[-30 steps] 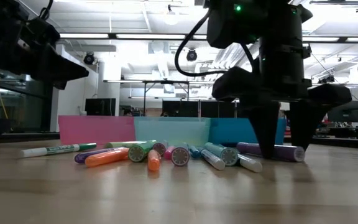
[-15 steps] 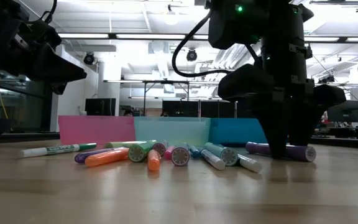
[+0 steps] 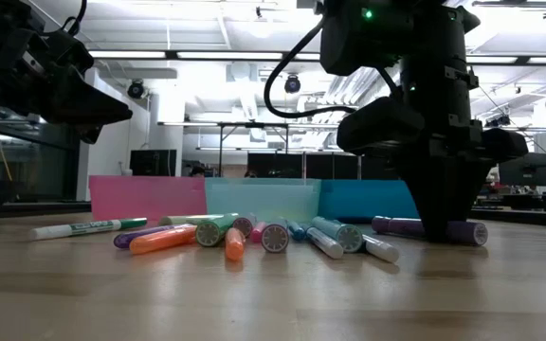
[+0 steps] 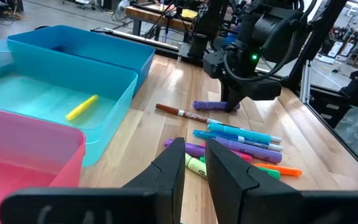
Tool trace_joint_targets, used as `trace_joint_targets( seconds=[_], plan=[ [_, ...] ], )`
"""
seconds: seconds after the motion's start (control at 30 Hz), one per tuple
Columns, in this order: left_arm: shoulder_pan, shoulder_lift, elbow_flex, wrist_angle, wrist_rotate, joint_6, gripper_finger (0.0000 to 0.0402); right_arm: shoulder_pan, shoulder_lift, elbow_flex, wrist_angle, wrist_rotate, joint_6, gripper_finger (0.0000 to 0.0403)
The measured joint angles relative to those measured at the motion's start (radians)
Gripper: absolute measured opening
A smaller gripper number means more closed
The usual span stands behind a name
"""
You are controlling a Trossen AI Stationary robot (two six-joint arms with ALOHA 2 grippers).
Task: Pick & Place Markers
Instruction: Put the purple marker into the red bin
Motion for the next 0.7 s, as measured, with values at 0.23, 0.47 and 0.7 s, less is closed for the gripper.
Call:
trace_joint_targets(
  seconds=[0.23,0.47,0.7],
  plan=[
    [0.000,0.000,0.000,0.001,0.001,-0.028,0.0062,0.001,0.005,0.029,-0.042,0.027,-0.029,0.0059],
    [0.000,0.007,0.028,-0.005,-0.046,-0.084,0.0062,-0.002,-0.052,0.049,-0.089,0.128,-0.029,0.0058],
    [0.000,0.011,0.079,0.019,-0.147,-0.077,0.0076,-0.029,-0.151,0.051,-0.124,0.236,-0.070,0.0058]
  ],
)
